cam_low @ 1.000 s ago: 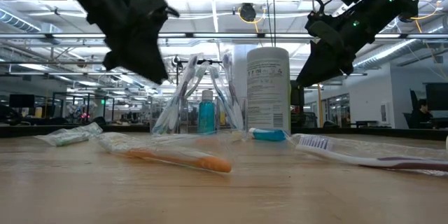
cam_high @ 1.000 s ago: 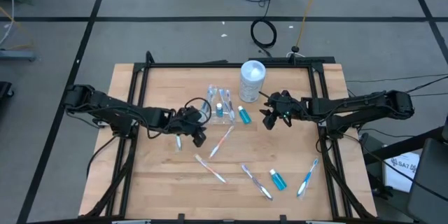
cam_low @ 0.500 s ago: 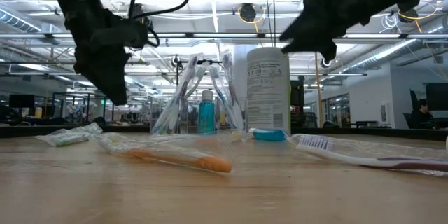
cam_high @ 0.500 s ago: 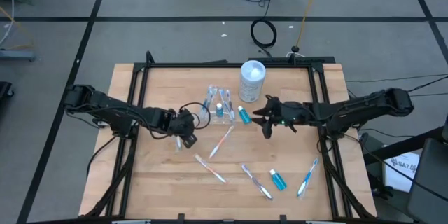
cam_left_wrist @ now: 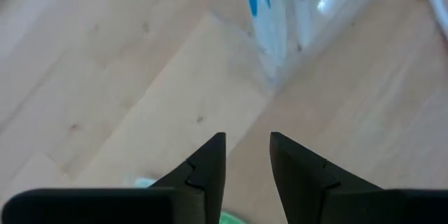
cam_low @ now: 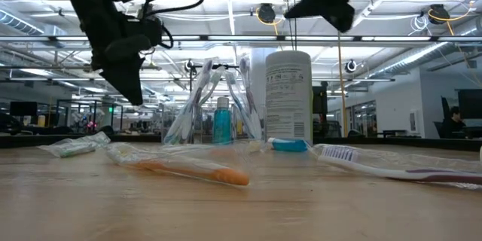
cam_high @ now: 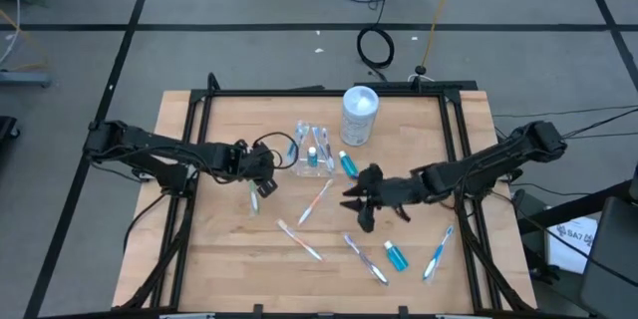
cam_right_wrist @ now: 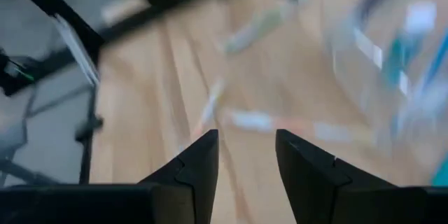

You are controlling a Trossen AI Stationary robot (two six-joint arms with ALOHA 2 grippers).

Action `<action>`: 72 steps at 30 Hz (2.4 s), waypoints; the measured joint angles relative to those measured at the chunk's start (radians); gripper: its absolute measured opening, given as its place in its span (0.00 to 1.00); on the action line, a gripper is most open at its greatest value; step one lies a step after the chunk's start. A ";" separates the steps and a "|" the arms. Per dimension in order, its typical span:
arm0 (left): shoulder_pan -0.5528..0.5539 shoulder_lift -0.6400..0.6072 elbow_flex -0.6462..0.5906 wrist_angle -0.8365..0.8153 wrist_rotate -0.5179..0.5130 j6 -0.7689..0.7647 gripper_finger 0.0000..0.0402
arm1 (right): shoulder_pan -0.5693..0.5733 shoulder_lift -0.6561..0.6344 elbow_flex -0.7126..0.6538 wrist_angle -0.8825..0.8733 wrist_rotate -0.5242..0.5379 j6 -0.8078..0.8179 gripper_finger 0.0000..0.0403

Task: Pick & Place toothbrushing station
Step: Put the blue toothbrush into the transparent organizer

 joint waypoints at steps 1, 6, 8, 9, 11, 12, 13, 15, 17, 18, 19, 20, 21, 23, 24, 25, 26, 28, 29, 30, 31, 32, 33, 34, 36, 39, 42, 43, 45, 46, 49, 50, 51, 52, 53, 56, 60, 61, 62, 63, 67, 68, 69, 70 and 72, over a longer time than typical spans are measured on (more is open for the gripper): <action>0.001 -0.001 0.000 0.006 -0.004 0.008 0.29 | 0.011 0.016 0.023 -0.063 -0.002 0.058 0.33; 0.003 0.000 0.000 0.025 -0.020 0.053 0.29 | 0.070 0.056 0.053 -0.315 -0.064 0.341 0.33; 0.003 0.000 0.000 0.033 -0.024 0.073 0.29 | 0.099 0.063 0.046 -0.401 -0.107 0.472 0.33; 0.003 0.000 0.000 0.037 -0.024 0.086 0.29 | 0.113 0.065 0.042 -0.444 -0.135 0.534 0.33; 0.003 0.000 0.000 0.058 -0.024 0.111 0.29 | 0.141 0.066 0.037 -0.548 -0.182 0.671 0.33; 0.003 0.000 0.000 0.069 -0.024 0.123 0.29 | 0.152 0.065 0.037 -0.601 -0.202 0.752 0.33; 0.003 0.000 0.000 0.079 -0.024 0.134 0.29 | 0.162 0.064 0.037 -0.651 -0.229 0.835 0.33; 0.003 0.000 0.000 0.111 -0.023 0.158 0.29 | 0.184 0.065 0.037 -0.725 -0.297 0.972 0.33; 0.003 0.000 0.000 0.131 -0.024 0.178 0.29 | 0.207 0.065 0.037 -0.793 -0.365 1.090 0.33; 0.003 0.000 0.000 0.142 -0.023 0.188 0.29 | 0.218 0.065 0.037 -0.823 -0.397 1.149 0.33; 0.003 0.000 0.000 0.151 -0.023 0.196 0.29 | 0.228 0.065 0.037 -0.846 -0.427 1.208 0.33; 0.003 0.000 0.000 0.156 -0.023 0.203 0.29 | 0.236 0.065 0.036 -0.864 -0.455 1.256 0.33; 0.003 0.000 0.000 0.161 -0.023 0.207 0.29 | 0.246 0.065 0.036 -0.879 -0.477 1.296 0.34; 0.003 0.000 0.000 0.162 -0.023 0.208 0.29 | 0.266 0.065 0.036 -0.908 -0.521 1.348 0.34; 0.003 0.000 0.000 0.160 -0.023 0.208 0.29 | 0.277 0.065 0.035 -0.922 -0.539 1.371 0.34; 0.003 0.000 0.000 0.161 -0.023 0.208 0.29 | 0.286 0.065 0.035 -0.933 -0.551 1.397 0.35; 0.003 0.000 0.000 0.161 -0.023 0.208 0.29 | 0.297 0.065 0.035 -0.938 -0.554 1.423 0.35; 0.003 0.000 0.000 0.161 -0.022 0.208 0.29 | 0.315 0.065 0.035 -0.937 -0.549 1.458 0.35; 0.003 0.000 0.000 0.161 -0.022 0.208 0.29 | 0.324 0.065 0.035 -0.938 -0.545 1.471 0.35; 0.003 0.000 0.000 0.161 -0.022 0.208 0.29 | 0.332 0.065 0.035 -0.943 -0.545 1.483 0.35; 0.003 0.000 0.000 0.161 -0.022 0.207 0.29 | 0.341 0.065 0.032 -0.943 -0.545 1.500 0.35; 0.003 0.000 0.000 0.160 -0.022 0.207 0.29 | 0.349 0.065 0.025 -0.940 -0.546 1.517 0.35; 0.003 0.000 0.000 0.161 -0.022 0.206 0.29 | 0.355 0.065 0.016 -0.935 -0.549 1.529 0.35; 0.003 0.000 0.000 0.161 -0.022 0.206 0.29 | 0.363 0.065 0.006 -0.928 -0.551 1.532 0.35; 0.003 0.000 0.000 0.160 -0.021 0.205 0.29 | 0.378 0.065 -0.018 -0.905 -0.554 1.521 0.35; 0.003 0.000 0.000 0.160 -0.021 0.200 0.29 | 0.395 0.065 -0.066 -0.830 -0.555 1.526 0.35; 0.003 0.000 0.000 0.160 -0.021 0.196 0.29 | 0.400 0.065 -0.097 -0.767 -0.618 1.543 0.35; 0.003 0.000 0.000 0.160 -0.021 0.190 0.29 | 0.400 0.065 -0.106 -0.752 -0.649 1.543 0.35; 0.003 0.000 0.000 0.160 -0.020 0.175 0.29 | 0.405 0.065 -0.119 -0.738 -0.697 1.542 0.35; 0.003 0.000 0.000 0.160 -0.020 0.173 0.29 | 0.407 0.065 -0.126 -0.739 -0.706 1.541 0.35; 0.003 0.000 0.000 0.160 -0.020 0.167 0.29 | 0.416 0.065 -0.150 -0.738 -0.703 1.535 0.35; 0.003 0.000 0.000 0.160 -0.020 0.167 0.29 | 0.417 0.065 -0.158 -0.736 -0.703 1.544 0.35; 0.003 0.000 0.000 0.160 -0.020 0.167 0.29 | 0.419 0.065 -0.167 -0.733 -0.702 1.557 0.35; 0.003 0.000 0.000 0.160 -0.020 0.166 0.29 | 0.418 0.065 -0.176 -0.727 -0.702 1.569 0.35; 0.003 0.000 0.000 0.160 -0.020 0.164 0.29 | 0.419 0.065 -0.187 -0.717 -0.702 1.580 0.35; 0.003 0.000 0.000 0.160 -0.020 0.156 0.29 | 0.419 0.065 -0.224 -0.651 -0.702 1.586 0.35; 0.003 0.000 0.000 0.160 -0.020 0.155 0.29 | 0.419 0.064 -0.288 -0.519 -0.699 1.596 0.35; 0.003 0.000 0.000 0.160 -0.020 0.155 0.29 | 0.419 0.064 -0.306 -0.492 -0.701 1.601 0.35; 0.003 0.000 0.000 0.160 -0.020 0.155 0.29 | 0.418 0.062 -0.320 -0.470 -0.704 1.604 0.35; 0.003 0.000 0.000 0.160 -0.020 0.154 0.29 | 0.418 0.061 -0.334 -0.447 -0.705 1.605 0.35; 0.003 0.000 0.000 0.160 -0.020 0.153 0.29 | 0.418 0.059 -0.365 -0.407 -0.695 1.599 0.34; 0.003 0.000 0.000 0.160 -0.020 0.153 0.29 | 0.418 0.059 -0.365 -0.411 -0.680 1.586 0.33; 0.003 0.000 0.000 0.160 -0.020 0.153 0.29 | 0.418 0.060 -0.365 -0.414 -0.661 1.569 0.31; 0.003 0.000 0.000 0.160 -0.020 0.152 0.29 | 0.419 0.060 -0.365 -0.415 -0.643 1.551 0.29; 0.003 0.000 0.000 0.160 -0.020 0.152 0.29 | 0.420 0.060 -0.366 -0.417 -0.609 1.520 0.24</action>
